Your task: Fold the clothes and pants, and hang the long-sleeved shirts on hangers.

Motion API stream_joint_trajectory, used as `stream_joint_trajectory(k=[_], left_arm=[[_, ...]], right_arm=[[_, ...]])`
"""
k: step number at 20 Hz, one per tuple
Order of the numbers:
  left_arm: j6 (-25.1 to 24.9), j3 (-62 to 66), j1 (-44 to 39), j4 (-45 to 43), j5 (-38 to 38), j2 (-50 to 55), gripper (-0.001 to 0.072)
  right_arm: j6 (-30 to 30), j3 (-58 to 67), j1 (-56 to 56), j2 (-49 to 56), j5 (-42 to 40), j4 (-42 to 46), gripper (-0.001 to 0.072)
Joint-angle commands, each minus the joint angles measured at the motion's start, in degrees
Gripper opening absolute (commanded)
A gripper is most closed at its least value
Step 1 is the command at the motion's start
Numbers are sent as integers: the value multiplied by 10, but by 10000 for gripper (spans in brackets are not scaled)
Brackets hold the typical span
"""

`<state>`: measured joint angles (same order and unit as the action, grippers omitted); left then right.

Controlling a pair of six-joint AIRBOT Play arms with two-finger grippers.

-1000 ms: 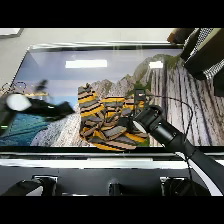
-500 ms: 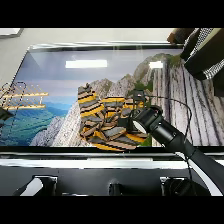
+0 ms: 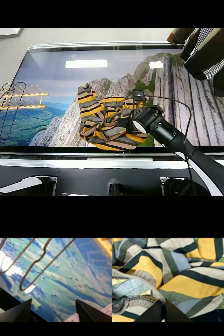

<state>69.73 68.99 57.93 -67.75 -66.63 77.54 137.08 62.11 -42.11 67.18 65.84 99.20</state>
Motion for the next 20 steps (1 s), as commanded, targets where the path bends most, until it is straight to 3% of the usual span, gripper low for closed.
stream_joint_trajectory(k=[1, 8, 19, 20], left_arm=[[-115, 10, 8, 2, 8, 57, 621], [-189, 10, 8, -2, 15, 118, 609], [-189, 11, 15, -8, 7, 64, 609], [-169, 14, 20, -8, 7, 62, 609]], right_arm=[[1, 1, 0, 0, 0, 2, 23], [1, 1, 0, 0, 0, 5, 23], [3, 1, 0, 0, 2, 5, 23], [3, 1, 0, 0, 2, 5, 23]])
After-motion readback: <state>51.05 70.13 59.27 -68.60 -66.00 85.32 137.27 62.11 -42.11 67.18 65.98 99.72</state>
